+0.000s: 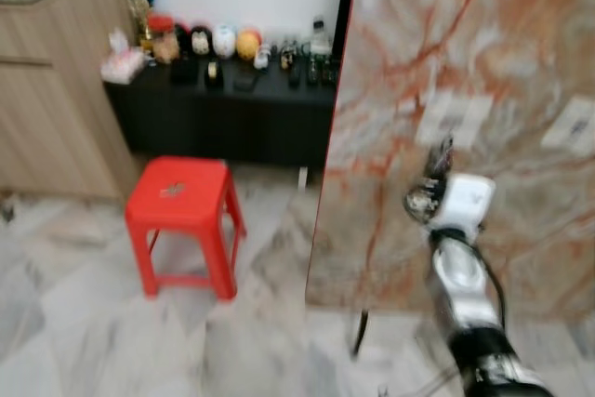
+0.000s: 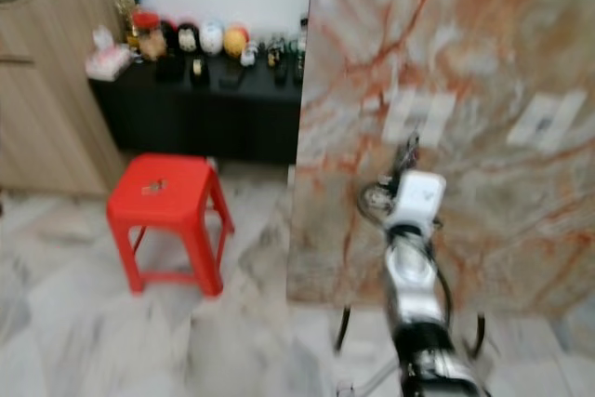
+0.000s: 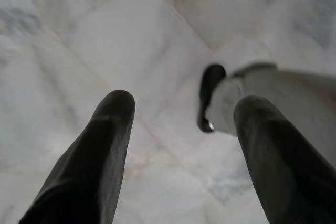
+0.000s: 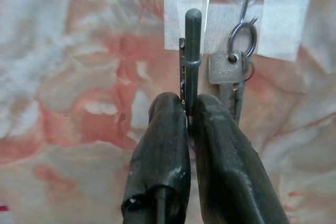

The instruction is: Hang keys on a hook

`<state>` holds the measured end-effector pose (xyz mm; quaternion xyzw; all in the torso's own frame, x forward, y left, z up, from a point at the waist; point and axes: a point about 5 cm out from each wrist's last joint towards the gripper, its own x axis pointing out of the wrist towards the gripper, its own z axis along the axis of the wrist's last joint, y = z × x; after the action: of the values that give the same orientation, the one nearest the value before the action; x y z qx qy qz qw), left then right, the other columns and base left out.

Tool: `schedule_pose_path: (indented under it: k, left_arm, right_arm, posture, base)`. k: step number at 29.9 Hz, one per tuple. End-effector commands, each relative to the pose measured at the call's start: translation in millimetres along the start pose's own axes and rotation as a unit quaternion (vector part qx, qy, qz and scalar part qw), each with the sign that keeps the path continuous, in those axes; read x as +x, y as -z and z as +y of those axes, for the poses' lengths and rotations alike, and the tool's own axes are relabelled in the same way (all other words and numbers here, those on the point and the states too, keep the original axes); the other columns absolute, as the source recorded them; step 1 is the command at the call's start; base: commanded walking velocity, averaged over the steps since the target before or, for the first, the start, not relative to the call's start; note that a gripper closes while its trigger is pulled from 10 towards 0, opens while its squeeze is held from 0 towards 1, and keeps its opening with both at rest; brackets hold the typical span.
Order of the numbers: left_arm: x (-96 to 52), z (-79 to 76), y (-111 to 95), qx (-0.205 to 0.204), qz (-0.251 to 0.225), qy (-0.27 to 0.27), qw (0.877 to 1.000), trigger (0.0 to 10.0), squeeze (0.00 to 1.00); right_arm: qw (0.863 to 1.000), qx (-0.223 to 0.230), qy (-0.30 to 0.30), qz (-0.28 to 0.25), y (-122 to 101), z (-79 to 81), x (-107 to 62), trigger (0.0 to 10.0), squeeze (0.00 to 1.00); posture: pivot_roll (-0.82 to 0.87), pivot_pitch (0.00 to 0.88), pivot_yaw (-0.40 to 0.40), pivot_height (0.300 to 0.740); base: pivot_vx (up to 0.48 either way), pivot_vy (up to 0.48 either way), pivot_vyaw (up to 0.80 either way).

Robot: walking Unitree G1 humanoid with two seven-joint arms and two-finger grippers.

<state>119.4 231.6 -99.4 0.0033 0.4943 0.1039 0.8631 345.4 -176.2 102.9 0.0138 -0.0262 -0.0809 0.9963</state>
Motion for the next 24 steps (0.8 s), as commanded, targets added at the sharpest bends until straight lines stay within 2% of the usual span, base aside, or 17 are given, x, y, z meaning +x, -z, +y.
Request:
schedule_pose_path:
  k: [1,9,12,14,15,19,24]
  left_arm:
    - [-2.3,1.4,10,-0.009,0.017,-0.005,1.000,10.0,0.00]
    - [-1.3,15.6,-1,-0.001,-0.003,-0.013,1.000,10.0,0.00]
    - [-2.1,24.9,-3,0.010,-0.008,-0.018,1.000,10.0,0.00]
    - [-4.6,39.3,-2,0.009,-0.008,-0.027,1.000,10.0,0.00]
    - [-5.2,41.8,-2,0.009,-0.008,-0.029,1.000,10.0,0.00]
    - [-7.9,50.7,3,0.015,-0.001,-0.034,0.999,10.0,0.00]
    - [-9.6,57.1,4,0.011,-0.001,-0.039,0.999,10.0,0.00]
  right_arm:
    - [1.000,0.003,0.019,-0.014,-7,-8.6,3.5,10.0,0.00]
    - [0.999,0.016,0.021,-0.025,-13,-3.1,6.3,10.0,0.00]
    - [0.999,0.020,0.018,-0.024,-11,1.0,3.6,10.0,0.00]
    - [0.999,0.023,0.014,-0.024,-7,5.3,-2.1,10.0,0.00]
    - [0.999,0.023,0.014,-0.024,-6,5.6,-3.0,10.0,0.00]
    - [0.999,0.025,0.020,-0.026,-6,2.2,-5.3,10.0,0.00]
    - [0.999,0.018,0.027,-0.037,-12,-7.3,-3.9,10.0,0.00]
  posture:
    - [0.03,0.000,-0.047,0.740]
    - [0.04,0.000,-0.032,0.740]
    - [0.03,0.000,-0.023,0.740]
    - [0.01,0.000,-0.002,0.740]
    - [0.01,0.000,-0.002,0.740]
    - [-0.02,0.000,0.005,0.740]
    - [-0.03,0.000,0.007,0.740]
  base:
    - [0.000,0.000,0.00]
    - [0.000,0.000,0.00]
    - [0.000,0.000,0.00]
    - [0.000,0.000,0.00]
    - [0.000,0.000,0.00]
    - [0.000,0.000,0.00]
    - [0.000,-0.314,0.00]
